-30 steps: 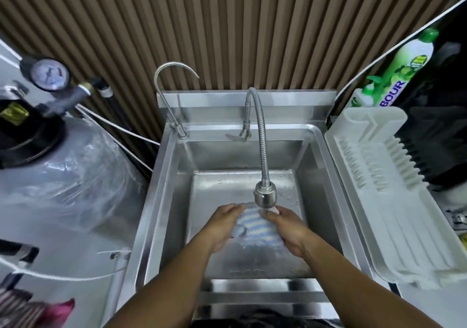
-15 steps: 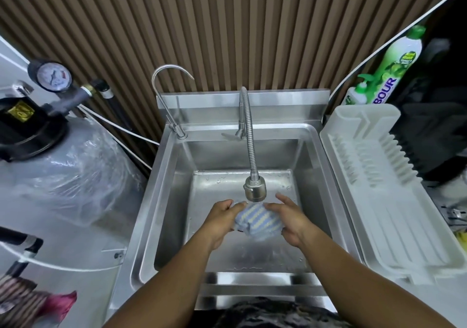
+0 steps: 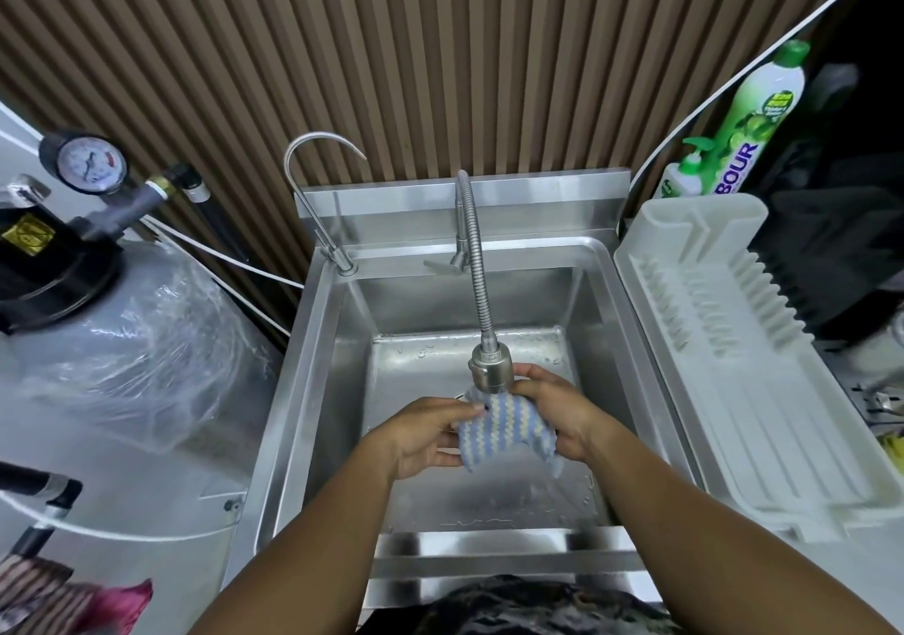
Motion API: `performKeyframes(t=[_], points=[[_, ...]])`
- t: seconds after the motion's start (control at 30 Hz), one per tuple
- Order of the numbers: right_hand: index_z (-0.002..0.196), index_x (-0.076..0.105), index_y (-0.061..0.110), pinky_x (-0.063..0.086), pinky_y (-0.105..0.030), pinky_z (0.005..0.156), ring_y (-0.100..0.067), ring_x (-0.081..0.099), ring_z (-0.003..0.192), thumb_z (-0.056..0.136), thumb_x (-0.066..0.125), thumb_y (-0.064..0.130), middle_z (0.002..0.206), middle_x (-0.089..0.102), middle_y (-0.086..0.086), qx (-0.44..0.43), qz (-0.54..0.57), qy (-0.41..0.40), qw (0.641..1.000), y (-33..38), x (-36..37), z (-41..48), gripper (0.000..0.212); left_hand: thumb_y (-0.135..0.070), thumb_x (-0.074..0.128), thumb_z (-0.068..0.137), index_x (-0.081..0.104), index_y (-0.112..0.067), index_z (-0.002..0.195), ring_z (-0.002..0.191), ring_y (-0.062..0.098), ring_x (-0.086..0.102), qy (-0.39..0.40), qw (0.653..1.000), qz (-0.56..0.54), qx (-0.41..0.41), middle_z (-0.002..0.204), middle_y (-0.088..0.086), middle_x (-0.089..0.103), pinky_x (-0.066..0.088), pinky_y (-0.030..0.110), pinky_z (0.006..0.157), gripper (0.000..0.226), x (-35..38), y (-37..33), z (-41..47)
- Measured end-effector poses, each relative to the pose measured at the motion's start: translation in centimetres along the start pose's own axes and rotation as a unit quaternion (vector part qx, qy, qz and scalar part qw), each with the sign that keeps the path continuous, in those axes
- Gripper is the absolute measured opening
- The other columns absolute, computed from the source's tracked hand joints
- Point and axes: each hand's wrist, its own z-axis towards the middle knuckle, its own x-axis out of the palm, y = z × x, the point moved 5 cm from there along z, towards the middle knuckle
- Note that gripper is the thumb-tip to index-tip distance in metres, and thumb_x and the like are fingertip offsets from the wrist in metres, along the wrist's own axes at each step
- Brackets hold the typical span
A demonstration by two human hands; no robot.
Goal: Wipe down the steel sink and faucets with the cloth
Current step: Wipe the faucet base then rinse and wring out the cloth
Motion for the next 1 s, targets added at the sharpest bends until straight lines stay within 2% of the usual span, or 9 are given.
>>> performKeyframes(t=[0.2,0.3,0.37,0.43,0.57,0.7,0.83,0.93,1.0], points=[[0.12,0.062,0.024,0.051,-0.047,0.099,-0.03,0.067,0.108,0.062,0.078,0.021,0.119,0.068,-0.015,0.032,-0.063,-0.017,0.997,-0.3,-1.1,-0.3,0.06,-0.018,0.069,0.091,0.069,-0.011,0.089,0.094,0.015,0.063,-0.136,0.986,-0.028,0.093,0.092,0.002,0.071,0.048,0.031,0.087,0.007,-1.3,-0.3,0.7],[0.122,0.059,0.03,0.044,-0.036,0.085,-0.023,0.053,0.117,0.077,0.071,0.003,0.124,0.057,-0.005,0.047,-0.097,-0.023,0.994,-0.7,-1.8,-0.6,0.054,-0.024,0.059,0.099,0.059,-0.015,0.076,0.095,0.02,0.065,-0.144,0.982,-0.074,0.101,0.096,0.01,0.073,0.05,0.038,0.094,0.025,-1.6,-0.4,1.1],[0.122,0.06,0.027,0.042,-0.035,0.082,-0.023,0.049,0.12,0.082,0.07,-0.002,0.123,0.056,-0.004,0.048,-0.1,-0.029,0.993,-0.9,-1.9,-0.6,0.05,-0.033,0.055,0.101,0.055,-0.015,0.079,0.092,0.023,0.067,-0.159,0.98,-0.062,0.102,0.093,0.011,0.071,0.053,0.04,0.093,0.028,-1.7,-0.7,1.2],[0.119,0.062,0.021,0.047,-0.04,0.095,-0.025,0.055,0.118,0.085,0.07,-0.002,0.123,0.062,-0.008,0.052,-0.079,-0.018,0.995,-1.0,-1.4,-0.5,0.042,-0.038,0.059,0.097,0.054,-0.014,0.087,0.086,0.02,0.067,-0.144,0.984,-0.011,0.108,0.091,0.008,0.069,0.054,0.038,0.084,0.027,-1.2,-1.0,1.1],[0.117,0.06,0.011,0.047,-0.052,0.106,-0.033,0.068,0.103,0.091,0.062,-0.004,0.108,0.072,-0.02,0.032,0.011,0.024,0.999,-0.7,-0.6,-0.1,0.03,-0.021,0.081,0.081,0.058,-0.01,0.112,0.096,0.024,0.072,-0.056,0.992,0.029,0.106,0.107,0.009,0.073,0.058,0.04,0.084,0.04,0.2,-0.4,1.2],[0.12,0.06,0.019,0.054,-0.042,0.087,-0.026,0.07,0.094,0.094,0.065,0.011,0.107,0.075,-0.013,0.015,-0.006,-0.01,1.0,-0.4,-0.6,-0.3,0.028,-0.021,0.077,0.085,0.068,-0.006,0.107,0.097,0.027,0.071,-0.061,0.993,0.011,0.105,0.106,0.013,0.074,0.054,0.042,0.09,0.028,0.3,0.1,2.0],[0.113,0.065,0.019,0.055,-0.037,0.081,-0.022,0.07,0.099,0.087,0.074,0.031,0.109,0.075,-0.007,0.013,-0.043,-0.055,0.998,-1.2,0.0,-0.2,0.03,-0.04,0.065,0.092,0.07,-0.016,0.084,0.082,0.021,0.065,-0.163,0.98,0.053,0.101,0.086,0.003,0.074,0.049,0.034,0.076,0.026,0.5,-0.9,2.6],[0.106,0.068,0.009,0.056,-0.032,0.074,-0.024,0.071,0.089,0.095,0.066,0.021,0.093,0.077,-0.007,-0.002,-0.029,-0.056,0.998,-1.4,1.1,-0.4,0.016,-0.038,0.057,0.095,0.072,-0.018,0.097,0.092,0.026,0.072,-0.169,0.983,0.022,0.071,0.093,0.003,0.077,0.056,0.043,0.087,0.025,1.5,-1.0,3.2],[0.098,0.069,0.006,0.056,-0.03,0.068,-0.025,0.072,0.081,0.1,0.055,0.021,0.086,0.077,-0.007,-0.008,-0.028,-0.131,0.991,-1.4,0.9,-0.3,0.02,-0.033,0.06,0.095,0.07,-0.017,0.107,0.087,0.028,0.073,-0.137,0.989,0.001,0.057,0.093,0.006,0.077,0.059,0.04,0.076,0.023,3.1,-0.8,3.3]])
